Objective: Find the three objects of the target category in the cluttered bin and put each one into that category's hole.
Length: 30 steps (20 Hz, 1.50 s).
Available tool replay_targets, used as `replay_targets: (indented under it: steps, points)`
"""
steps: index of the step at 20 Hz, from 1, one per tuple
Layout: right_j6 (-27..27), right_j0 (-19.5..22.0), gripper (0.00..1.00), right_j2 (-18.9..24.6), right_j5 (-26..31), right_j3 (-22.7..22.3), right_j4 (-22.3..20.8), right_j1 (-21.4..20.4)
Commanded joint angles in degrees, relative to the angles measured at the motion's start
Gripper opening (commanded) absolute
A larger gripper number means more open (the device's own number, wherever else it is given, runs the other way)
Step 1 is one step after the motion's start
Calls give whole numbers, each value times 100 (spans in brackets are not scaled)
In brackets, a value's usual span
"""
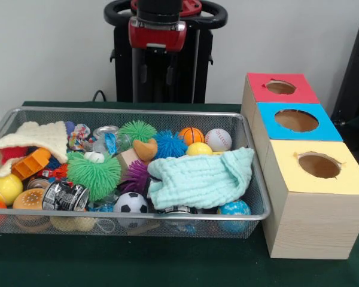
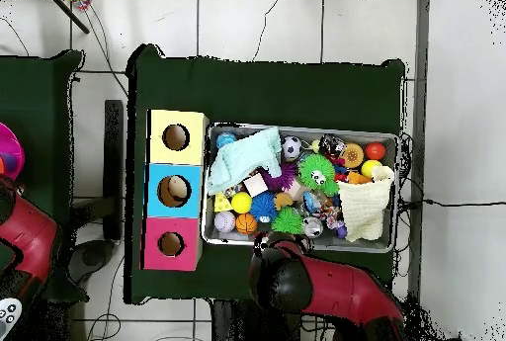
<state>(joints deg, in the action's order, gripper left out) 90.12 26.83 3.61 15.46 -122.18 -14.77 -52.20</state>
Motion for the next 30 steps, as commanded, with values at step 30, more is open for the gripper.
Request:
replay_targets:
  steps: [30]
  points:
    - [-313, 1921, 100, 1585, -402, 1380, -2323, 1244]
